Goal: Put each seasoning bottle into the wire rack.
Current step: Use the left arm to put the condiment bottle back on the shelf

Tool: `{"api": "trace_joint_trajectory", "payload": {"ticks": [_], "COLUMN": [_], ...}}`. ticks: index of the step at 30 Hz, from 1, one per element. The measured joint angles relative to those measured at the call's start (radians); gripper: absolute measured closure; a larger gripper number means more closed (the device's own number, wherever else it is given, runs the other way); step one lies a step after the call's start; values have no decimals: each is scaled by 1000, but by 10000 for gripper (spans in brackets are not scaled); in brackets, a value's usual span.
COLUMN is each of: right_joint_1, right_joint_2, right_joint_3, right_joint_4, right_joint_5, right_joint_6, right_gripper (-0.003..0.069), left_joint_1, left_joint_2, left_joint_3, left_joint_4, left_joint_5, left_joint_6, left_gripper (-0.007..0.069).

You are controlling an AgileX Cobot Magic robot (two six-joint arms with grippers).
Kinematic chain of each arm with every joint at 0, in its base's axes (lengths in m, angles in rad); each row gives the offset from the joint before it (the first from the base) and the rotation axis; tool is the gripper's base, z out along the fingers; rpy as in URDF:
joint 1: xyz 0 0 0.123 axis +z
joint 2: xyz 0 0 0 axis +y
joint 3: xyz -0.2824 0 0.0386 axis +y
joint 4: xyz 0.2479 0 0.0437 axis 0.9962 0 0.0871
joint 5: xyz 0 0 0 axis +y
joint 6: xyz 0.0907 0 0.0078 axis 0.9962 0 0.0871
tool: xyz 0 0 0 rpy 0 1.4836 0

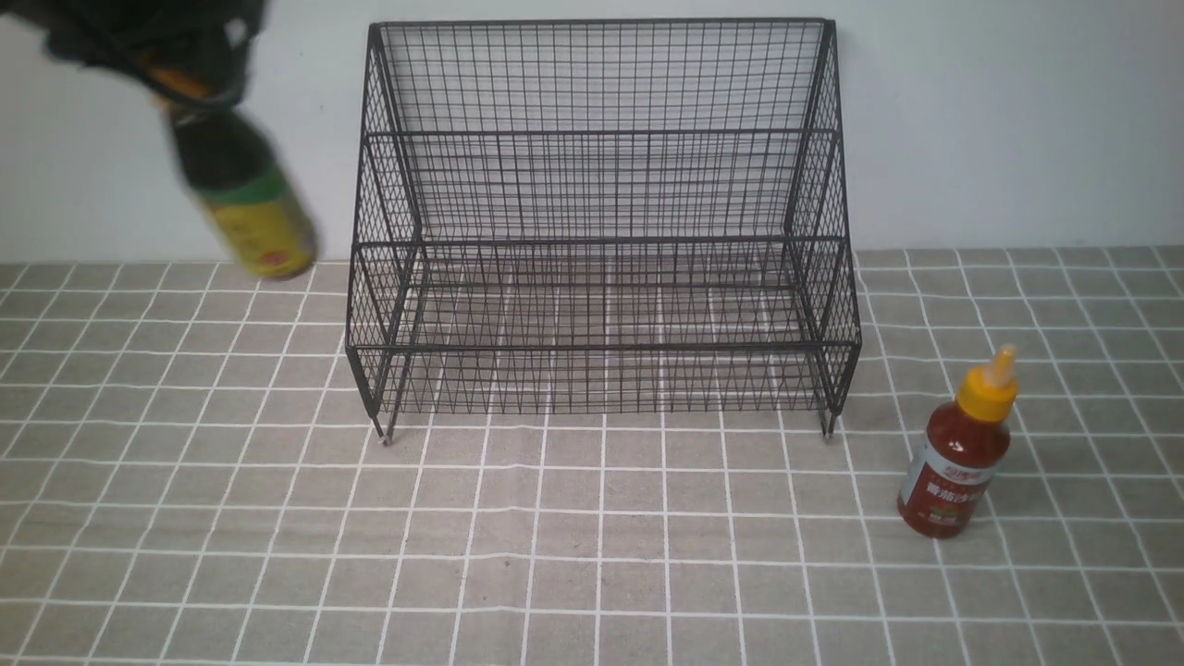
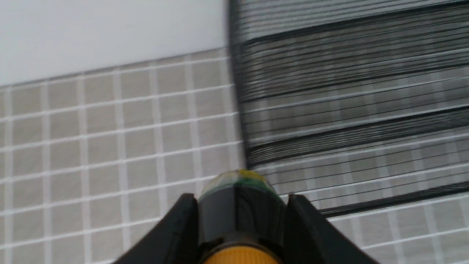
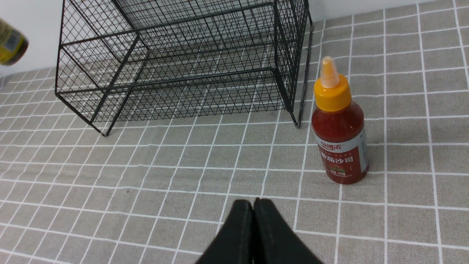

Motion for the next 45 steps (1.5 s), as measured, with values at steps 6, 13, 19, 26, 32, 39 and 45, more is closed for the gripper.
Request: {"api": "trace_joint_trajectory", "payload": {"ticks": [6,13,19,26,32,39,45], "right_joint_1": [0,0,0,0,0,0,0], "right_joint_2": [0,0,0,0,39,271,482], "right_joint_3": [0,0,0,0,-21,-243,-412], "right_joint_4": [4,9,11,11,11,-80,-151], "right_joint_5": [0,0,0,0,70,269,343], "right_joint_6": [0,-1,-2,-4,-14,-21,-54], "right_gripper": [672,672,672,672,672,665,582], "left_joint_1": [-113,-151,-151,-151,-151,-151,-151], "left_joint_2": [12,80,166,240,302,330,330], "left_joint_3": [-4,-4,-4,-4,-4,-5,-13], "left_joint_4": [-10,-10,-5,-6,-21,-24,-27], "left_joint_5": [12,-56,-107,-111,-88,-84,-57], "left_joint_6": [-23,-34,-42,-42,-47,-88,-95], "left_gripper": [348,348,348,348,348,348,241]}}
